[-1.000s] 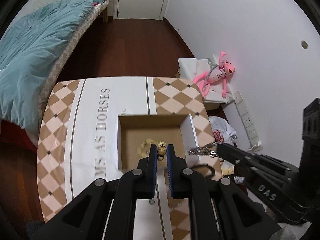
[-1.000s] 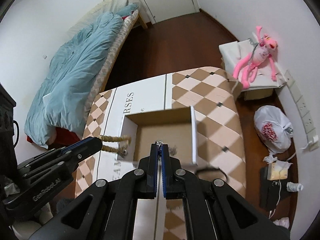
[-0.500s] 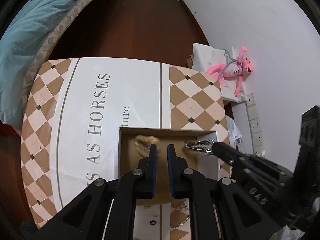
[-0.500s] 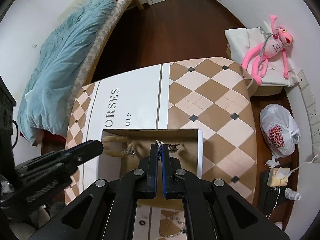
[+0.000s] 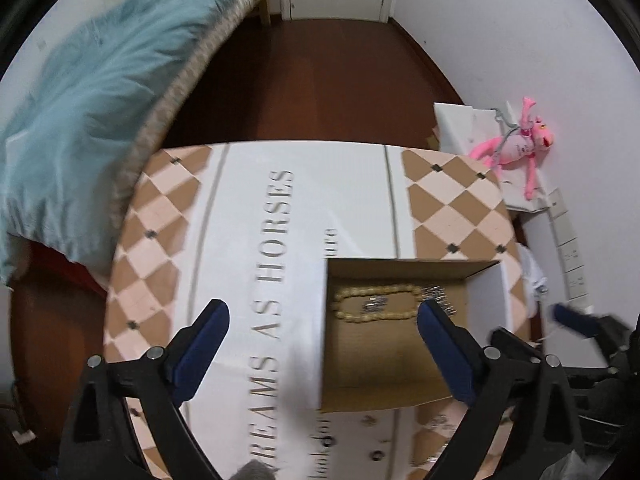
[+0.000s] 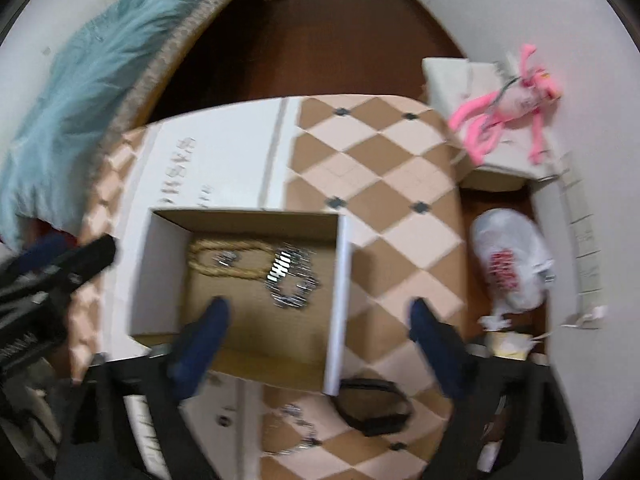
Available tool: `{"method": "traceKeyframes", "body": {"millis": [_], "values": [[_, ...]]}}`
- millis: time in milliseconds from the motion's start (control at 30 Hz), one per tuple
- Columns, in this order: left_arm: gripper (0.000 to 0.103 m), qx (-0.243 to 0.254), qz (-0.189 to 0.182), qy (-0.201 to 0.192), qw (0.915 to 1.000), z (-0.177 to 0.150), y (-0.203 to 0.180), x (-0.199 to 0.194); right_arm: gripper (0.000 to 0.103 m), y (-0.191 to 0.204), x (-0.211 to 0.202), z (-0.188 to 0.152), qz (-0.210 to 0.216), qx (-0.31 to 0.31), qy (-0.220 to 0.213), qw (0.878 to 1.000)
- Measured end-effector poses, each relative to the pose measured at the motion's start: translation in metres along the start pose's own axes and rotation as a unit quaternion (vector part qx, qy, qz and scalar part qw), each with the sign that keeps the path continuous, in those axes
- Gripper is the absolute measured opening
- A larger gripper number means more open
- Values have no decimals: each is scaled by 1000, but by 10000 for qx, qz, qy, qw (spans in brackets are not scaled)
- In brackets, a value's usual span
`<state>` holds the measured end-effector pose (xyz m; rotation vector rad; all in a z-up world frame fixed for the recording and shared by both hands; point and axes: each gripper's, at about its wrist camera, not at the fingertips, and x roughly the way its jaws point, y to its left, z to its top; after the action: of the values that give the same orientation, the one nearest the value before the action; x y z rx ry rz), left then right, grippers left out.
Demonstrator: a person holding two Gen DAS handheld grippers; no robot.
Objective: Organize jewelry
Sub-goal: 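Carry bracelet and chain into the white box while both tools open to release, then lift both open tools up and away from the box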
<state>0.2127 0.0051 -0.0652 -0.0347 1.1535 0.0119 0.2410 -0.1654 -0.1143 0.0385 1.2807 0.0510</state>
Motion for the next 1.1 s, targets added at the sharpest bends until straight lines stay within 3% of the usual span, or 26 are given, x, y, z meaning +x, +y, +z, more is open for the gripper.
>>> {"method": "traceKeyframes", "body": {"millis": [200, 533, 1100], "values": [[101, 164, 311, -68, 9994, -26, 1, 10, 100, -1, 11, -22, -204, 57, -7, 9998], [101, 32, 418, -214, 9989, -37, 7, 4, 102, 9, 4, -41, -490, 191, -286, 9982], [101, -43, 340, -760, 9965, -62, 14, -67, 102, 21, -83, -67, -695, 255, -1081, 9914]]}}
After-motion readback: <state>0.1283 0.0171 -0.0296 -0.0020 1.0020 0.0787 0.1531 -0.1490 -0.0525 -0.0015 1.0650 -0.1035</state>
